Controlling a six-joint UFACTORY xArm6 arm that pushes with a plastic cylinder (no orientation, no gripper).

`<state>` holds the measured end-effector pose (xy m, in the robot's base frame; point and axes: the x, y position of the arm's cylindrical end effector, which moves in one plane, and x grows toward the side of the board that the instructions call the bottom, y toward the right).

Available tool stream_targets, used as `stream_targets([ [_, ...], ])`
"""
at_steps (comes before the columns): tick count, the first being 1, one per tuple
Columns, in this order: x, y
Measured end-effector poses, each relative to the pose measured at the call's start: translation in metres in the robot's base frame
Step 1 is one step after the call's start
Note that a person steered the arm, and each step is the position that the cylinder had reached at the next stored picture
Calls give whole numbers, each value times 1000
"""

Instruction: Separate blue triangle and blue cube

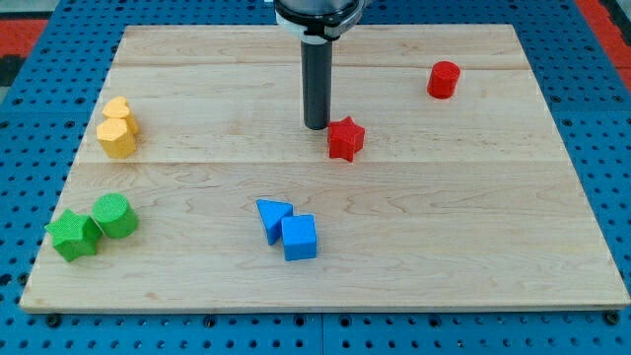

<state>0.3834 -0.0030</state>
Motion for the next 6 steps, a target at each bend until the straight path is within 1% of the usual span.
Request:
stream_targets([
  [4,-1,-21],
  [5,51,-32],
  [6,112,-22],
])
